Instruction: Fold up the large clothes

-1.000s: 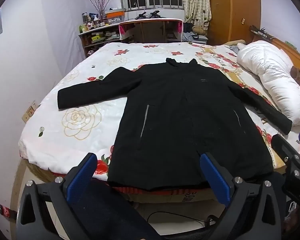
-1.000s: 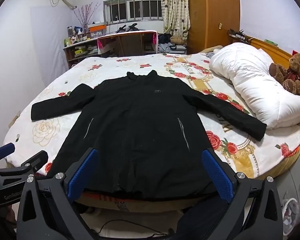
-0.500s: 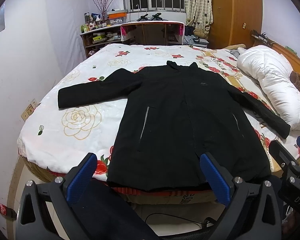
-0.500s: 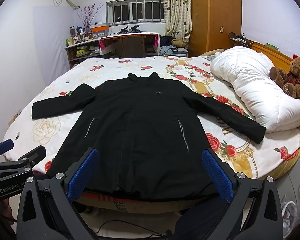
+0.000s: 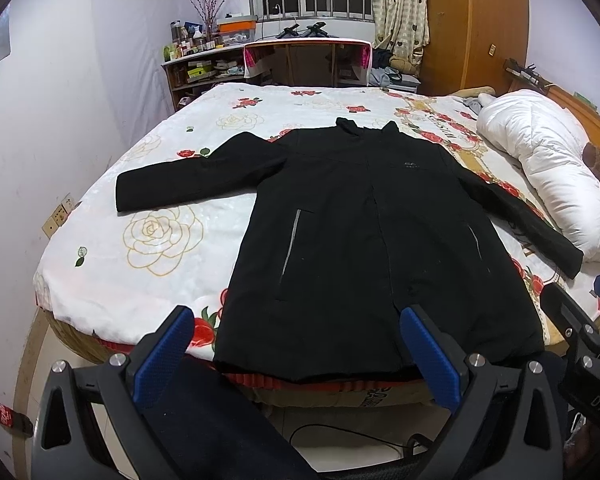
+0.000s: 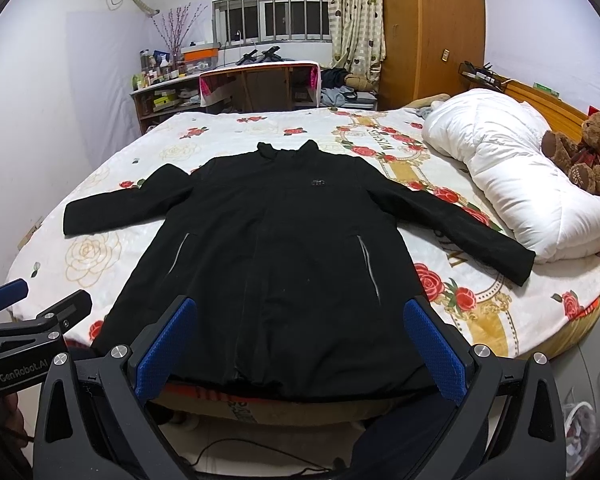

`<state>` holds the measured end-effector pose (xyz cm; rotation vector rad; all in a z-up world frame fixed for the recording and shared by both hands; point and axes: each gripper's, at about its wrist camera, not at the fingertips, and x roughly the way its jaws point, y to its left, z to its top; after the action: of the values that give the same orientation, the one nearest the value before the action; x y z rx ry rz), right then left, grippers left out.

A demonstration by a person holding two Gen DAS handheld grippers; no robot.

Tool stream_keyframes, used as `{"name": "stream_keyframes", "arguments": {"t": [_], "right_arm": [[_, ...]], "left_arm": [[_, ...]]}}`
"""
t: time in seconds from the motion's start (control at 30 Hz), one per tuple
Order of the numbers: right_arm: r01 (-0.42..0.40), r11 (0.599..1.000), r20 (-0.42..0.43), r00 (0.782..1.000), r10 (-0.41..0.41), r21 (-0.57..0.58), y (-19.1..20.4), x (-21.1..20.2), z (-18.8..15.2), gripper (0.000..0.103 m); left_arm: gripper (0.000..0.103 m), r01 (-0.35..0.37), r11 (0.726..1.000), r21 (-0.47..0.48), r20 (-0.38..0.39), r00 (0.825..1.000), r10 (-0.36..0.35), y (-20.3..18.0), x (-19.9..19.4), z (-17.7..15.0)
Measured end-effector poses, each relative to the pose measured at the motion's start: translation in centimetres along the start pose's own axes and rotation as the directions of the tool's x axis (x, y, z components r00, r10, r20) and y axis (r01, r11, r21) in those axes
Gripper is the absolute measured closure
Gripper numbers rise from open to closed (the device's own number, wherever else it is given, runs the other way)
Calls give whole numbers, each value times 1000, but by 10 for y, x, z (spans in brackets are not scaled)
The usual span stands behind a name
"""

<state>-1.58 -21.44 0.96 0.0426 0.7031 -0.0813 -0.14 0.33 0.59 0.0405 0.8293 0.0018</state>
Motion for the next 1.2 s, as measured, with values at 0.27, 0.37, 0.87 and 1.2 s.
{"name": "stream_keyframes", "arguments": {"t": [0.27,0.37,0.87,1.2], "right_arm": [[3,1000,5,1000,-2,-4,3,0,-1,0],[4,1000,6,1000,-4,-4,3,0,-1,0],[0,1000,-8,1000,-1,-29,8,6,4,0],[-132,980,47,989,141,-150,35,31,37,0]], "left_arm": [[0,-1,1000,-3,3,1000,1,2,1,1],[0,-1,1000,-4,1,1000,1,2,2,1],[0,1,1000,-14,-9,1000,-1,5,6,5],[0,-51,994,-95,94,994,60,71,9,28]]}}
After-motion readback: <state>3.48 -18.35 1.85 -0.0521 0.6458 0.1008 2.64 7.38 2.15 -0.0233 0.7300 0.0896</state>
